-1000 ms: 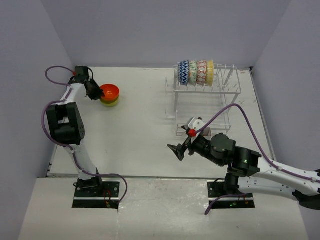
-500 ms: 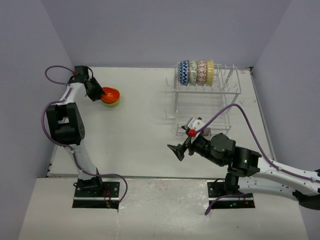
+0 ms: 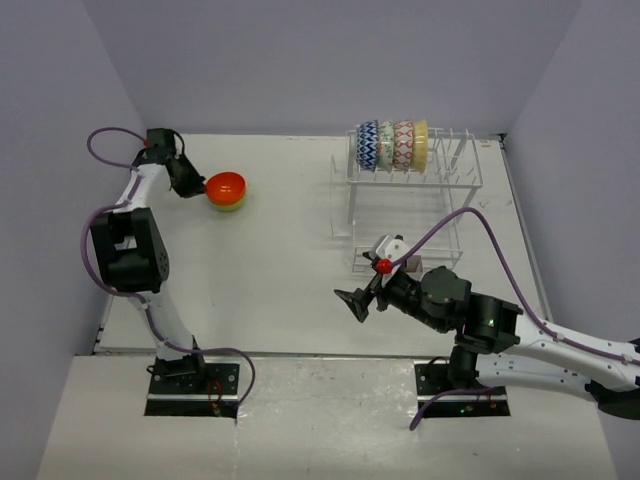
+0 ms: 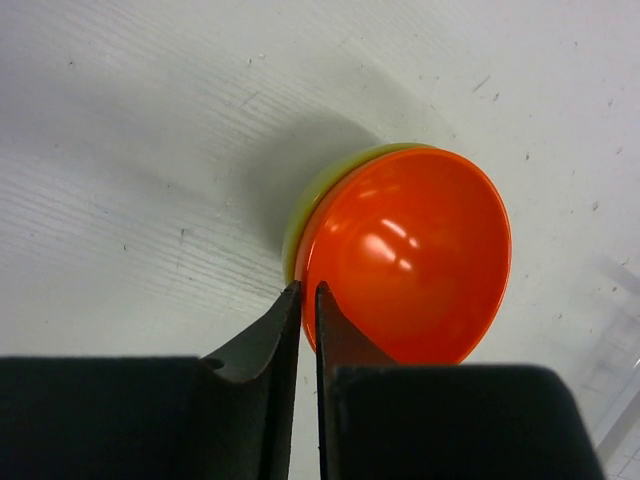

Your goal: Unload the bowls from the dish rack

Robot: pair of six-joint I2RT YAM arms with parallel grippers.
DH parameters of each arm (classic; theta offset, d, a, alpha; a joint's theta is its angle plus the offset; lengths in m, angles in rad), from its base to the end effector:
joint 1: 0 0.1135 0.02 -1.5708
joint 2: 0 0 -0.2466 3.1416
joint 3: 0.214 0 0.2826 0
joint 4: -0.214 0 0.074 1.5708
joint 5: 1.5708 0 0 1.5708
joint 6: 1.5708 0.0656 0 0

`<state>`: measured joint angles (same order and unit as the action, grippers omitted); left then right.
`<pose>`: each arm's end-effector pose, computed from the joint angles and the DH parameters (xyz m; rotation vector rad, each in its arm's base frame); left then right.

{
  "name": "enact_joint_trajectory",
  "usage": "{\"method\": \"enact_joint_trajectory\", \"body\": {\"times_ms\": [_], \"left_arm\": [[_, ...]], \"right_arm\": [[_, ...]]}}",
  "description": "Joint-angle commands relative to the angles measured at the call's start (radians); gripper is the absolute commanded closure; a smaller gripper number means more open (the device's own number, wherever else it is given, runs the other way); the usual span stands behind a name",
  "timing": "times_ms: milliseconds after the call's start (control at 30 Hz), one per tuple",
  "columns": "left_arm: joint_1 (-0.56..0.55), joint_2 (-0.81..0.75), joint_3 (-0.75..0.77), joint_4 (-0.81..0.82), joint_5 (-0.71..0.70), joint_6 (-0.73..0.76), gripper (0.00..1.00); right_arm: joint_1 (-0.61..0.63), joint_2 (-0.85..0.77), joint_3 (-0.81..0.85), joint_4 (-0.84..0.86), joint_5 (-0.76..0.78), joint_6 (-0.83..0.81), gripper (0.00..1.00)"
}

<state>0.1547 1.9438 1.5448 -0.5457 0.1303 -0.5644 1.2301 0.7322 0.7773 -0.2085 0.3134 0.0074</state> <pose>0.4648 0.0639 0.1785 -0.8418 2.3917 -0.3289 0.1007 0.2236 0.3286 -0.8139 1.5707 0.6374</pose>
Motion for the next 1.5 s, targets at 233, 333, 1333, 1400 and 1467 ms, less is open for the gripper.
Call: {"method": "enact_joint_trajectory", "body": {"times_ms": [233,333,1333,1400,1467], "left_arm": [[-0.003,-0.084,-0.009,-0.007,-0.001,0.012,0.81],[-0.003,-0.170,-0.028,-0.016,-0.032,0.012,0.42],[-0.219,-1.453,-0.795,0.122,-0.224,0.161,0.00],[-0.221,-1.451,-0.798,0.125,-0.207,0.162,0.00],[-0.228,-1.450,-0.801,0.125,-0.192,0.166,0.00]], "right_arm": [[-0.003,-0.007,-0.007,0.044,0.009,0.000,0.01],[-0.044,0.010,0.010,0.041,0.058,0.046,0.01],[-1.368,0.578,0.679,-0.148,-1.149,0.421,0.25],[-1.368,0.611,0.665,-0.109,-1.149,0.422,0.30],[-1.368,0.644,0.651,-0.063,-1.174,0.430,0.38]]}}
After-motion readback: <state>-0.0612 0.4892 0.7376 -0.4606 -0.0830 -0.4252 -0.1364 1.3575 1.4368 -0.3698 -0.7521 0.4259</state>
